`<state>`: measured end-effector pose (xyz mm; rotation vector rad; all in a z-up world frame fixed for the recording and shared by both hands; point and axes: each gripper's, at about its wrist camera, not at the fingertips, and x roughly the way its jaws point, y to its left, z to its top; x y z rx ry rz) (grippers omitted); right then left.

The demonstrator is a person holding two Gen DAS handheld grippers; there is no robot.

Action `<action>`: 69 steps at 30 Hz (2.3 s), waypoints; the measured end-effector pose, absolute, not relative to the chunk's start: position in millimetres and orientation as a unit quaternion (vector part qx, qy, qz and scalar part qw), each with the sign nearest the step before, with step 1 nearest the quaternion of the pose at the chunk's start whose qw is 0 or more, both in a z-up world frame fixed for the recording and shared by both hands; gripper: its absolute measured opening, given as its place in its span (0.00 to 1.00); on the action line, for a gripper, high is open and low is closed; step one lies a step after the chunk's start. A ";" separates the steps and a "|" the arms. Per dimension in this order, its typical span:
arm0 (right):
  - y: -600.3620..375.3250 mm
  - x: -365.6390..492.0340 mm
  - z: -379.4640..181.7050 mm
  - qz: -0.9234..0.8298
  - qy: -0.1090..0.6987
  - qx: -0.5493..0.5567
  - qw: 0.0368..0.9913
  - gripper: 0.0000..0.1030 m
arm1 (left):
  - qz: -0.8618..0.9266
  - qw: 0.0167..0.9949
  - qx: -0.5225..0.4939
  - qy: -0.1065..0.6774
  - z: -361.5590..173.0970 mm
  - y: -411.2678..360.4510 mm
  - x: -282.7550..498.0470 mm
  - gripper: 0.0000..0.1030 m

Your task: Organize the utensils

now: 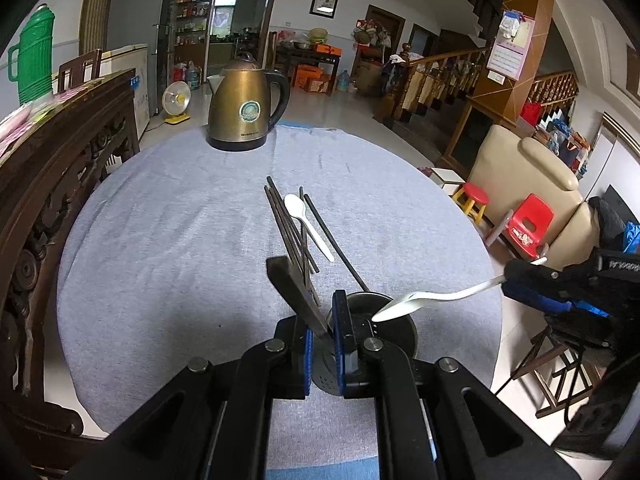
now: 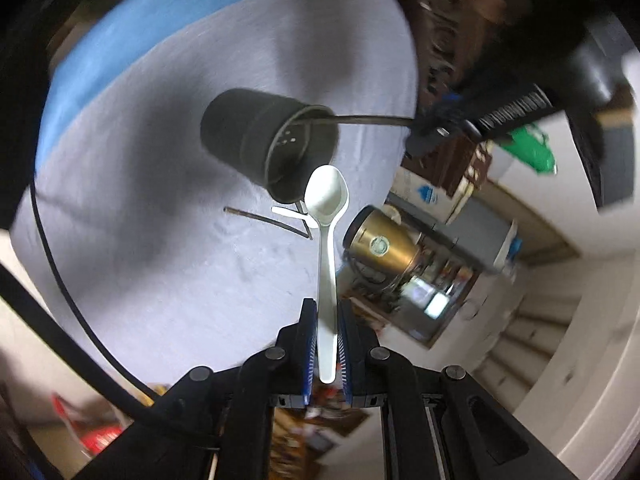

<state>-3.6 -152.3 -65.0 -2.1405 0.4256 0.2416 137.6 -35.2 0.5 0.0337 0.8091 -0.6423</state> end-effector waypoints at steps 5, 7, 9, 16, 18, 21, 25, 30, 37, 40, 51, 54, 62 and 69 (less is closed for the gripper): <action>-150.2 -5.2 -78.0 0.116 0.160 -0.899 0.390 0.12 | -0.310 0.868 0.013 0.388 -0.7 -32.1 139.8 0.08; -149.3 -0.6 -79.0 0.114 0.160 -0.902 0.385 0.28 | -0.311 0.867 0.009 0.388 -0.9 -31.7 139.5 0.08; -149.2 5.0 -79.9 0.106 0.137 -0.905 0.388 0.55 | -0.312 0.867 0.007 0.388 -1.7 -31.3 139.1 0.08; -139.8 25.9 -54.8 0.072 0.163 -0.845 0.504 0.62 | -0.318 0.863 0.003 0.392 -1.8 -31.3 135.9 0.08; -145.2 36.2 -49.2 0.040 0.171 -0.814 0.554 0.65 | -0.325 0.860 0.007 0.394 -1.0 -32.5 133.9 0.13; -156.4 53.7 -33.8 0.002 0.210 -0.716 0.666 0.66 | -0.332 0.860 0.017 0.387 3.0 -33.6 128.3 0.37; -193.4 76.7 -4.8 -0.028 0.279 -0.490 0.825 0.66 | -0.355 0.867 0.055 0.346 18.8 -35.7 110.4 0.52; -257.4 92.8 19.4 -0.017 0.299 -0.140 0.944 0.66 | -0.367 0.889 0.044 0.270 54.2 -18.3 92.5 0.65; -295.6 72.2 8.5 -0.021 0.245 0.108 0.963 0.66 | -0.273 0.935 0.036 0.222 72.3 24.7 83.6 0.74; -300.4 57.9 -4.6 -0.034 0.244 0.133 0.960 0.66 | -0.234 0.942 0.019 0.239 63.5 43.7 89.4 0.74; -318.4 27.9 -5.0 -0.068 0.250 0.127 0.958 0.67 | -0.113 0.944 -0.033 0.307 23.7 96.9 104.8 0.74; -317.4 21.8 3.1 -0.068 0.238 0.125 0.961 0.67 | -0.056 0.950 -0.032 0.305 30.6 108.3 108.6 0.74; -305.7 16.0 21.4 -0.065 0.215 0.118 0.967 0.67 | 0.068 0.955 0.022 0.286 33.4 122.6 112.2 0.74; -293.2 17.8 30.7 -0.057 0.210 0.115 0.969 0.68 | 0.091 0.957 0.057 0.270 37.4 113.0 107.5 0.75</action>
